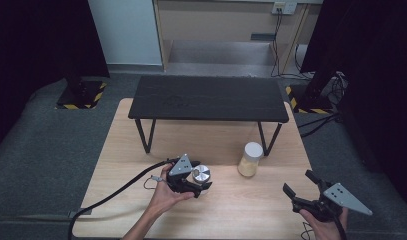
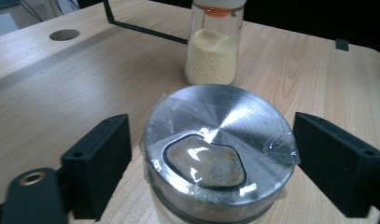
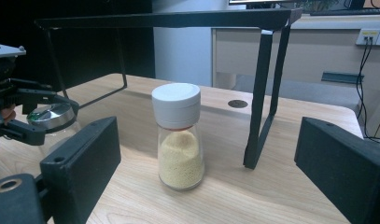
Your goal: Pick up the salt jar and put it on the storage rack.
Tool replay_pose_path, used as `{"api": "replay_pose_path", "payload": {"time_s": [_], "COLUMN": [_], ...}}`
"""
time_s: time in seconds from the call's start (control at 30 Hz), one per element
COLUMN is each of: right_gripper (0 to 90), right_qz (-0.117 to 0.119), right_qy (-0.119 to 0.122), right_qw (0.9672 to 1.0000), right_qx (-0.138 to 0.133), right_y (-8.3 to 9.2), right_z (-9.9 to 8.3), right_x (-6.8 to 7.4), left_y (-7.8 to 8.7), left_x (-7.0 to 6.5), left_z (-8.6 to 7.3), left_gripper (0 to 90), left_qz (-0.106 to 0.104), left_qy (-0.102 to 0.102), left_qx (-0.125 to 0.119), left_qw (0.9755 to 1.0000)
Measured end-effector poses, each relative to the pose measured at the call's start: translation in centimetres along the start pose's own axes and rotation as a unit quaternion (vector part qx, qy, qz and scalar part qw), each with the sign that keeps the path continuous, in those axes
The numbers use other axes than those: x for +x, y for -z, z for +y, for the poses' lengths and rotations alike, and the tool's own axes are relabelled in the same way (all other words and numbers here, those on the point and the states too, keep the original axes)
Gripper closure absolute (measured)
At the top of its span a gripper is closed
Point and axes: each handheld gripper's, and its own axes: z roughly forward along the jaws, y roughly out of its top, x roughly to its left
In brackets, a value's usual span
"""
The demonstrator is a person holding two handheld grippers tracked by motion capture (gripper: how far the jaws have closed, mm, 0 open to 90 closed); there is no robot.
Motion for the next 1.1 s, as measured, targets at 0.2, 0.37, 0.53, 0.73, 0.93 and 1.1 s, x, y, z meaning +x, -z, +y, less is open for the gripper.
{"api": "replay_pose_path", "payload": {"time_s": [0.2,0.37,0.53,0.73,0.93,1.1], "right_gripper": [7.2,7.4,7.5,7.6,7.7,7.7], "right_qz": [-0.001,0.000,-0.001,0.001,0.001,0.002], "right_qy": [-0.001,0.000,0.000,-0.001,-0.001,0.000], "right_qw": [1.0000,1.0000,1.0000,1.0000,1.0000,1.0000], "right_qx": [0.002,0.002,0.002,0.002,0.003,0.004], "right_y": [0.0,0.0,0.1,0.1,0.0,-0.1], "right_z": [0.0,0.0,-0.1,-0.1,-0.1,-0.1], "right_x": [-0.1,0.0,0.0,0.0,-0.1,-0.1], "left_y": [-0.2,-0.2,-0.3,-0.2,0.6,1.7], "left_x": [0.1,0.0,0.0,-0.1,-0.1,-0.2], "left_z": [-0.5,-0.8,-0.9,-0.8,-0.1,0.5], "left_gripper": [32.6,33.2,33.8,33.9,34.1,34.0], "left_qz": [-0.001,-0.001,0.000,0.002,0.006,0.010], "left_qy": [-0.022,-0.026,-0.019,-0.019,-0.030,-0.021], "left_qx": [-0.011,-0.018,-0.022,-0.020,-0.013,-0.025], "left_qw": [0.9997,0.9995,0.9996,0.9996,0.9994,0.9994]}}
